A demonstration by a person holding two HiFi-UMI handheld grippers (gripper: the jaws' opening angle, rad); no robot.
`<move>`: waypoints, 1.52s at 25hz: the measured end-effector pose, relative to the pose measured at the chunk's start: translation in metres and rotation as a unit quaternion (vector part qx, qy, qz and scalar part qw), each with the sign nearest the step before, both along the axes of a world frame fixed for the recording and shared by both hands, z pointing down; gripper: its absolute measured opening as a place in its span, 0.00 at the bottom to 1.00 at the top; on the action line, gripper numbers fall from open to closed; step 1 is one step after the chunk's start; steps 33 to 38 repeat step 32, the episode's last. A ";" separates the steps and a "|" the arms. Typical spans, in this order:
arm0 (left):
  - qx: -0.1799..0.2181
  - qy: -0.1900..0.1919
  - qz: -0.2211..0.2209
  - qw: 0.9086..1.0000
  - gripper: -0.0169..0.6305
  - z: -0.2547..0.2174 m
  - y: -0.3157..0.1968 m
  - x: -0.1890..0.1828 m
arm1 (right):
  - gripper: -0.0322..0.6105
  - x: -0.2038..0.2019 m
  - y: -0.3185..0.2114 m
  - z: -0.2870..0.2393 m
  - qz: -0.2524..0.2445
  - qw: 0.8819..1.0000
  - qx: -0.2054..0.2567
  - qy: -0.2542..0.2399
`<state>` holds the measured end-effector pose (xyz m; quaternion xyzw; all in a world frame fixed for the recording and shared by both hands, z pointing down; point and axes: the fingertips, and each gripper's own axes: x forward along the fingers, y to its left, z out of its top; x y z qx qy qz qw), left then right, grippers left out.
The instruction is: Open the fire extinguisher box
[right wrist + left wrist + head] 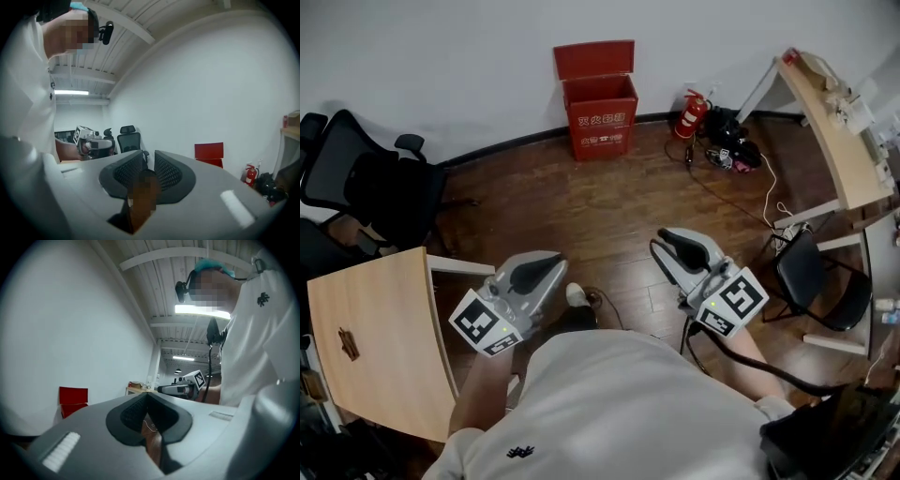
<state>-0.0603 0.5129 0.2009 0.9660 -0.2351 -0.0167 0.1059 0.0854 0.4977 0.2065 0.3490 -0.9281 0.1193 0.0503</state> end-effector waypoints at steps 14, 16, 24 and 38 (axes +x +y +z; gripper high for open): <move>-0.003 -0.014 -0.005 1.000 0.03 -0.008 0.119 0.077 | 0.16 0.072 0.136 -0.004 -0.022 0.999 0.010 0.036; 0.000 -0.019 -0.008 1.000 0.03 -0.011 0.128 0.080 | 0.16 0.071 0.141 -0.005 -0.027 0.999 0.009 0.032; 0.018 -0.019 -0.022 0.999 0.03 -0.025 0.147 0.094 | 0.15 0.085 0.159 -0.019 -0.039 0.998 0.033 0.038; 0.021 -0.017 -0.012 1.000 0.03 -0.025 0.157 0.091 | 0.15 0.087 0.168 -0.026 -0.028 0.998 0.043 0.041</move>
